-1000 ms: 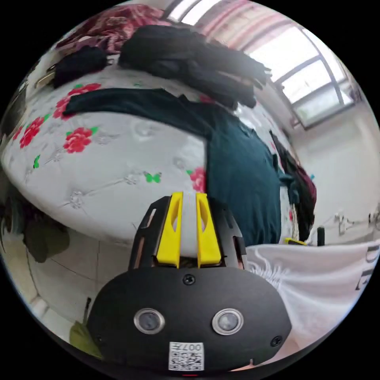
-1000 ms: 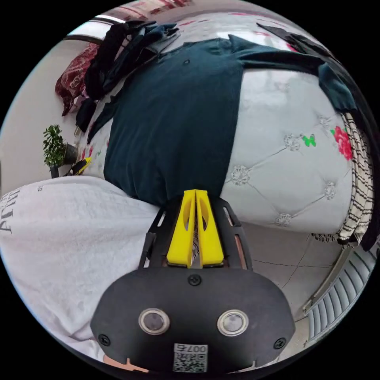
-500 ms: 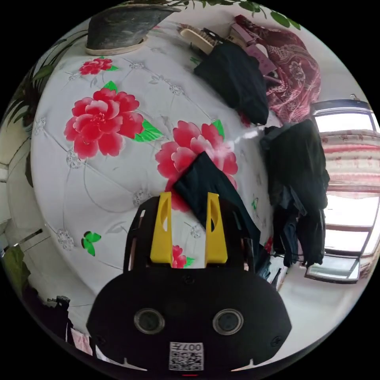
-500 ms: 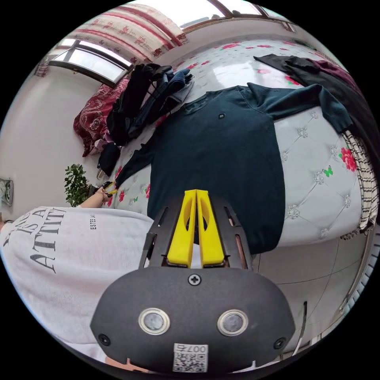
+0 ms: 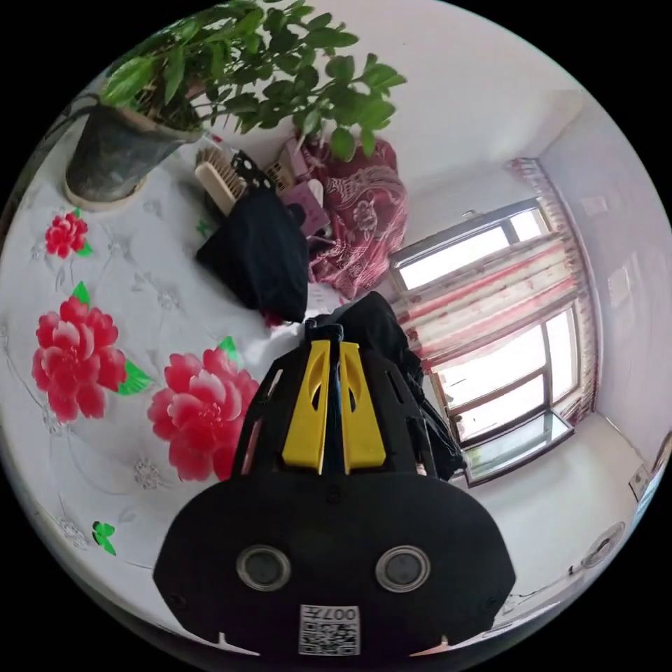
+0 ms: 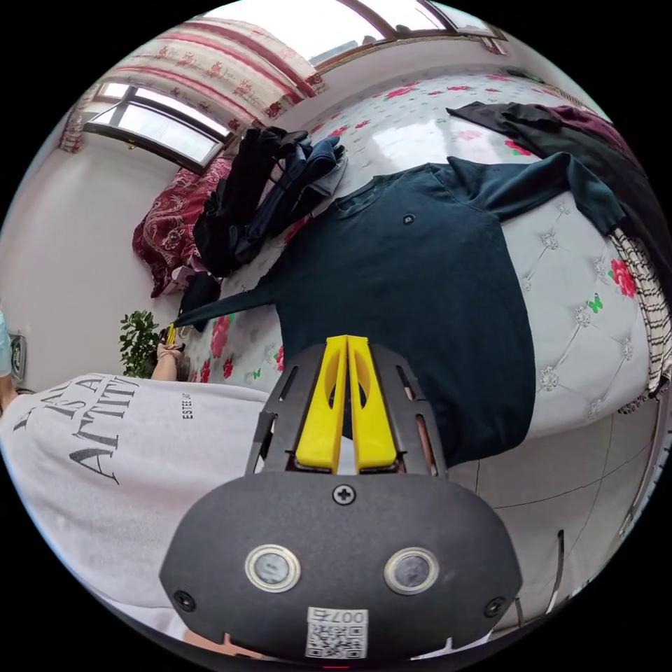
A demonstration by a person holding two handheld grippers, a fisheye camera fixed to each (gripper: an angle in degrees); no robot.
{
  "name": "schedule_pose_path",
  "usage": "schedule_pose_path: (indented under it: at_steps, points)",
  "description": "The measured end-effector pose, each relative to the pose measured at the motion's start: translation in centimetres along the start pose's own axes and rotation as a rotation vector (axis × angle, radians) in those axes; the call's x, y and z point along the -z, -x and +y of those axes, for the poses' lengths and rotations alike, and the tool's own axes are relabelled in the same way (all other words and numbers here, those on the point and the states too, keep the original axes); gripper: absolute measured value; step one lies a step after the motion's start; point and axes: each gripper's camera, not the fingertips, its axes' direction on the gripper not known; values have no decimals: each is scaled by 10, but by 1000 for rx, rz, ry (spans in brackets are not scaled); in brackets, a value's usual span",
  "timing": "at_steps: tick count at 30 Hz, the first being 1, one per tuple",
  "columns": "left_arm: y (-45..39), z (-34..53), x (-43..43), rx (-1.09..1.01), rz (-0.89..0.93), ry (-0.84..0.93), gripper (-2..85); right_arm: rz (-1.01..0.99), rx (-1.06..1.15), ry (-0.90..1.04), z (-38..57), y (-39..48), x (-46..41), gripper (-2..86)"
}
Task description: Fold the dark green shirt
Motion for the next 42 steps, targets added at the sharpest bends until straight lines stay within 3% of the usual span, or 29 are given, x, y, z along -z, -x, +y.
schedule_pose_path:
  at_steps: [5,10,13,15,18,20,24,27,30,34,37,40,42]
  points:
    - [23,24,-9,133,-32,101,-4,-59,3,32,-12,-20,-6,-3]
    - [-74,57,-36,-148,91,192,-2,-109,28,5,-21,-28,3,-3]
    - [-199,109,-55,-479,351,335,4,-77,45,-19,-22,-38,16,-3]
    - [-300,189,-58,-774,596,497,15,-78,9,-65,-19,-56,29,-3]
    - [-373,316,-52,-1025,940,714,63,-88,-69,-133,-9,-86,44,-2]
    - [-386,390,-48,-1121,1020,851,103,-88,-125,-164,-1,-105,50,-2]
    - [-355,492,-52,-1275,779,1150,112,-67,-241,-203,17,-146,56,-1]
    - [-313,493,-63,-1213,535,1262,100,-37,-273,-183,17,-165,49,3]
    - [-281,475,-76,-1135,294,1291,98,-14,-258,-174,-2,-174,39,11]
    - [-273,460,-86,-1107,114,1242,95,12,-108,-171,-45,-162,24,18]
    - [-285,459,-96,-1093,61,1181,86,10,5,-71,-79,-149,-3,20]
    - [-283,479,-118,-1104,-54,1171,79,19,-6,186,-94,-157,-58,18]
    - [-256,511,-148,-1127,-272,1299,65,-9,-60,139,-103,-170,-51,18]
